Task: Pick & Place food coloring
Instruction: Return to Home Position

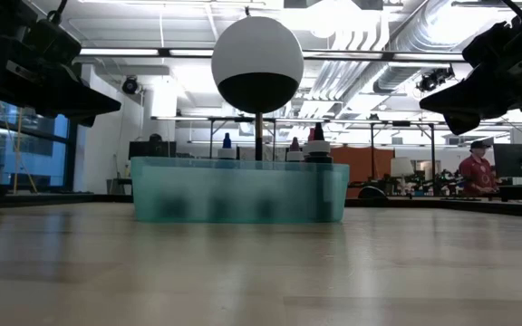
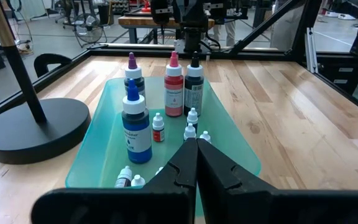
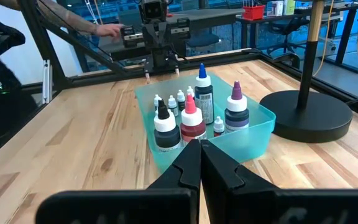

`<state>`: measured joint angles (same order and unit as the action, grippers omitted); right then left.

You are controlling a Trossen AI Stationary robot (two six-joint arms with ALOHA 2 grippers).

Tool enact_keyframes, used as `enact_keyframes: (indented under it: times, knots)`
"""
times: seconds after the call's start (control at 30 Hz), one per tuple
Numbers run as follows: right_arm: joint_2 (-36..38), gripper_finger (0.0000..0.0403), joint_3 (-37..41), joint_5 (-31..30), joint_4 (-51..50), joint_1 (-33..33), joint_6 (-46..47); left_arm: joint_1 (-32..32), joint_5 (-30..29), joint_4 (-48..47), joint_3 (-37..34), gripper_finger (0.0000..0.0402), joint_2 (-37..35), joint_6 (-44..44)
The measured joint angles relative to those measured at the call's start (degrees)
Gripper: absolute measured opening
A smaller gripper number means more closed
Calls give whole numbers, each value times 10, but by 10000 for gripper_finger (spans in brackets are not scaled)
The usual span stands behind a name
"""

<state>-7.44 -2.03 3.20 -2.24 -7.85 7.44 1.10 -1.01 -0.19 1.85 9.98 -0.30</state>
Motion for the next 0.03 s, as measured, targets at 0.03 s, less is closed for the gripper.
enact_keyframes:
  times: [0.03]
  knots:
    - [0,0,0,0,0,0,0,0,0,0,0,0,0,0]
